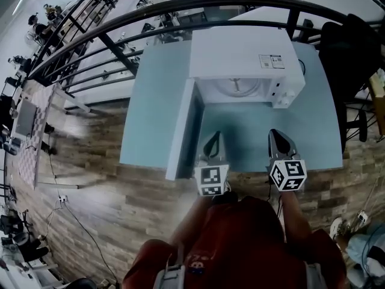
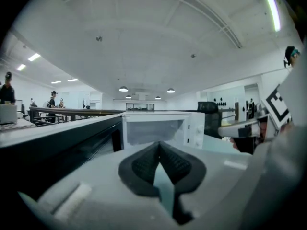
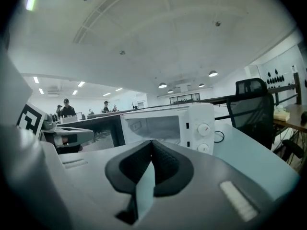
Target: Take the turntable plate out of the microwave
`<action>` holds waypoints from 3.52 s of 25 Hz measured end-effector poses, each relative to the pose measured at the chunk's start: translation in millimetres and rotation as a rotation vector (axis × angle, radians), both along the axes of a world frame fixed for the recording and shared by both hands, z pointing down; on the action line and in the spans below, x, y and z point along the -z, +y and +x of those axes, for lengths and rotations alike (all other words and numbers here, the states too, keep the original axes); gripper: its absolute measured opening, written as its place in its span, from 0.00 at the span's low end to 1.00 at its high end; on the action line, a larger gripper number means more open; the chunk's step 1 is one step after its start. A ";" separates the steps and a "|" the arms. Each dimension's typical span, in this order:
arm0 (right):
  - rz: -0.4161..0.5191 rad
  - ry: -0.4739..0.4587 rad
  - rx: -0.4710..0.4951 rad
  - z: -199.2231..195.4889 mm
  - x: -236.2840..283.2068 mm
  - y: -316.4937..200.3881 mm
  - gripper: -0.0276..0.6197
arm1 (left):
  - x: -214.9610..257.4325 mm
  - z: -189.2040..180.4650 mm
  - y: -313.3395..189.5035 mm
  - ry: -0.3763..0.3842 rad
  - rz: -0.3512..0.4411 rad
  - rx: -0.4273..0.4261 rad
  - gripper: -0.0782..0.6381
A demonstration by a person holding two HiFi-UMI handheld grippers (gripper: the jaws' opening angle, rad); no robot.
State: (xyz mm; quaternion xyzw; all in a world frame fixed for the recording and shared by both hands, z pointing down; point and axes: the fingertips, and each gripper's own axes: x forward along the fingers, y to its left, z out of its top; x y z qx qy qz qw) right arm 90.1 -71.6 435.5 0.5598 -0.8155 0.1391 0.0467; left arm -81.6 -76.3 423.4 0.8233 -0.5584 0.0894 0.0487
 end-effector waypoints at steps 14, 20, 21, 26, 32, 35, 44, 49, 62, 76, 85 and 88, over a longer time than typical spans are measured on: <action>-0.002 0.025 -0.054 -19.4 -12.4 -52.0 0.04 | -15.8 -7.0 -56.6 0.014 0.001 -0.068 0.11; -0.004 0.016 -0.010 -15.0 -17.8 -82.3 0.04 | -26.5 -3.8 -85.0 0.029 -0.006 -0.029 0.11; -0.010 0.013 -0.001 -13.7 -19.5 -86.8 0.04 | -28.8 -2.0 -89.4 0.030 -0.011 -0.020 0.11; -0.030 0.007 0.035 -7.8 -26.0 -104.3 0.04 | -39.4 11.4 -106.5 0.025 -0.051 -0.014 0.11; -0.071 -0.013 0.047 -5.8 -42.2 -112.7 0.04 | -56.5 23.1 -121.6 0.012 -0.102 -0.022 0.11; -0.082 -0.019 0.049 -4.7 -48.4 -113.4 0.04 | -71.0 26.7 -128.4 0.009 -0.128 -0.013 0.11; -0.126 -0.030 0.046 8.1 -67.4 -117.2 0.04 | -100.0 37.8 -149.6 0.193 -0.264 0.022 0.12; -0.134 -0.029 0.061 11.6 -72.4 -128.2 0.04 | -114.0 48.0 -164.9 0.314 -0.327 0.039 0.20; -0.187 -0.028 0.073 22.9 -95.1 -144.4 0.04 | -143.3 64.1 -205.3 0.662 -0.436 0.102 0.25; -0.217 0.004 0.074 35.8 -105.7 -154.7 0.04 | -164.0 68.3 -225.8 0.885 -0.489 0.164 0.29; -0.236 0.009 0.078 36.2 -115.6 -155.1 0.04 | -166.5 68.2 -228.0 0.950 -0.492 0.187 0.30; -0.241 0.010 0.085 33.0 -117.3 -153.4 0.04 | -166.1 67.9 -228.2 0.969 -0.492 0.198 0.31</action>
